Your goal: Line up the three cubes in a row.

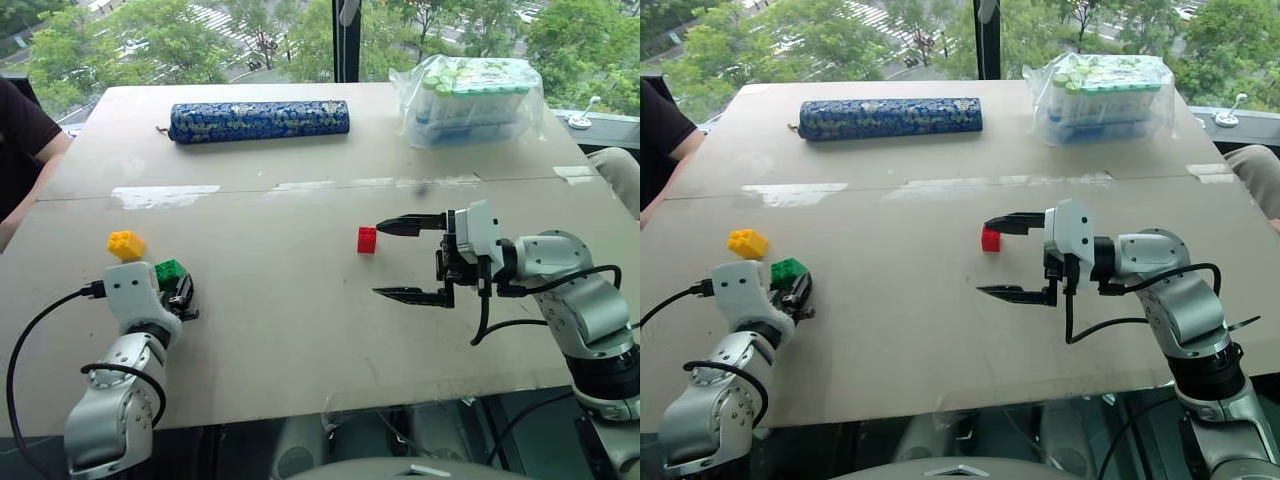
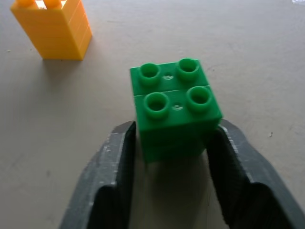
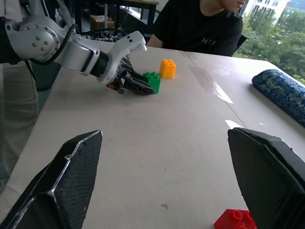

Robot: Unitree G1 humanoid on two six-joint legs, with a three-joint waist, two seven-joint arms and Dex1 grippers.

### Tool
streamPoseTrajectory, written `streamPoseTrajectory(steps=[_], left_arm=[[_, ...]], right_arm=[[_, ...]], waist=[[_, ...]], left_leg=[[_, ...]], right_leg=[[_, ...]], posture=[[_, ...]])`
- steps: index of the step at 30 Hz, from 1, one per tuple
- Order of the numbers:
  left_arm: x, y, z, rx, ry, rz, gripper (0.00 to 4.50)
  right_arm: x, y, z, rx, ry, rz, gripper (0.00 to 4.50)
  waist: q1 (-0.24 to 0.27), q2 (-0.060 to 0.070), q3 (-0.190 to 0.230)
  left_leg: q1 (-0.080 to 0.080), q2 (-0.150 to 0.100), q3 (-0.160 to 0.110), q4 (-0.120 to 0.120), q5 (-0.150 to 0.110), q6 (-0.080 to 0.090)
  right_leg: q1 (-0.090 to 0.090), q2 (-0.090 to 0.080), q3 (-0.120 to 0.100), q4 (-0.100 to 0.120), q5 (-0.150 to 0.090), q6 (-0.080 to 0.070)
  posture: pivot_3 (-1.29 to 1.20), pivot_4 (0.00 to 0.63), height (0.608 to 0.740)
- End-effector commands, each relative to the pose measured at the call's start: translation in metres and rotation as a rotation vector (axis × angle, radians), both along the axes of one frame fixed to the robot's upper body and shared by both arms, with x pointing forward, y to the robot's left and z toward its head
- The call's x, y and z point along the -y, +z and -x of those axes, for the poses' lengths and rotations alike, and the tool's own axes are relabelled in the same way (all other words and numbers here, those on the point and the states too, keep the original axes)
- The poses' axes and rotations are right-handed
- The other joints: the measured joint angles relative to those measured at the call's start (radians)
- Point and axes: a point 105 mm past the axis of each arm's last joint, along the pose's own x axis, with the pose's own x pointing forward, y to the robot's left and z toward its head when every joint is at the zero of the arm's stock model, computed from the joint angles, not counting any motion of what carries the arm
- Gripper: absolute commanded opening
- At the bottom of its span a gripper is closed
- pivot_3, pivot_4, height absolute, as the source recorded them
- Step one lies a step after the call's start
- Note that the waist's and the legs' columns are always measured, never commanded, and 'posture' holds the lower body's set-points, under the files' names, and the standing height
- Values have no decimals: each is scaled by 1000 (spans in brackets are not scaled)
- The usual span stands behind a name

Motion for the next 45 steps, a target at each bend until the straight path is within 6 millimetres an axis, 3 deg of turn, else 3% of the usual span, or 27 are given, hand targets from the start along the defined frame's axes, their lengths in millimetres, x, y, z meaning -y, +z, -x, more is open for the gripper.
streamPoseTrajectory(steps=[1,3,5,7,10,13,18,23,26,31,45], left_arm=[[3,14,-4,71,-65,-41,1283],[6,20,-7,93,-136,-64,1283],[23,29,-13,130,-286,-9,1283],[49,39,-21,133,-543,-53,1283],[72,44,-31,121,-798,-134,1283],[99,39,-41,41,-1142,-94,1283],[115,24,-68,-46,-1430,-217,1283],[121,21,-77,-71,-1557,-244,1283],[131,27,-93,-93,-1621,-328,1283],[137,33,-108,-97,-1645,-392,1283],[142,36,-115,-139,-1674,-458,1283]], right_arm=[[3,11,4,47,-8,-15,4350],[6,10,5,38,-27,-18,4350],[9,8,6,39,-59,-17,4350],[17,4,7,32,-111,-27,4350],[27,0,10,23,-189,-53,4350],[39,-10,15,-34,-264,-54,4350],[52,-18,29,-78,-339,-38,4350],[58,-17,34,-88,-372,-44,4350],[69,-18,36,-88,-447,-23,4350],[71,-18,40,-87,-482,-16,4350],[75,-15,44,-103,-513,-8,4350]], waist=[[-1,0,0],[-1,0,0],[1,0,0],[3,0,0],[5,1,0],[7,1,0],[1,1,0],[-3,1,0],[7,-1,1],[23,-2,1],[22,-2,1]], left_leg=[[0,0,0,0,0,-1],[0,0,0,0,-1,-2],[-1,0,0,0,-2,-4],[-1,0,-1,0,-2,-4],[-2,0,-1,0,-2,-4],[-1,0,0,0,-2,-4],[-2,0,2,0,0,1],[-2,0,3,0,0,1],[-2,0,2,1,0,2],[-3,0,2,4,0,2],[-4,0,2,6,-1,4]], right_leg=[[0,0,0,0,0,0],[0,-1,1,0,0,0],[-1,-2,0,0,0,-1],[-1,-2,1,0,0,-1],[-1,-3,-2,-1,0,-1],[-1,-6,-7,-1,0,-1],[0,-1,-9,-1,0,-1],[0,1,-7,-1,1,2],[0,1,-9,-1,1,2],[1,1,-9,-1,-1,5],[2,1,-9,-1,3,6]], posture=[[0,150,740],[0,150,740],[0,150,740],[0,150,740],[0,150,740],[0,150,740],[0,150,740],[0,150,740],[0,150,740],[0,150,740],[0,150,740]])
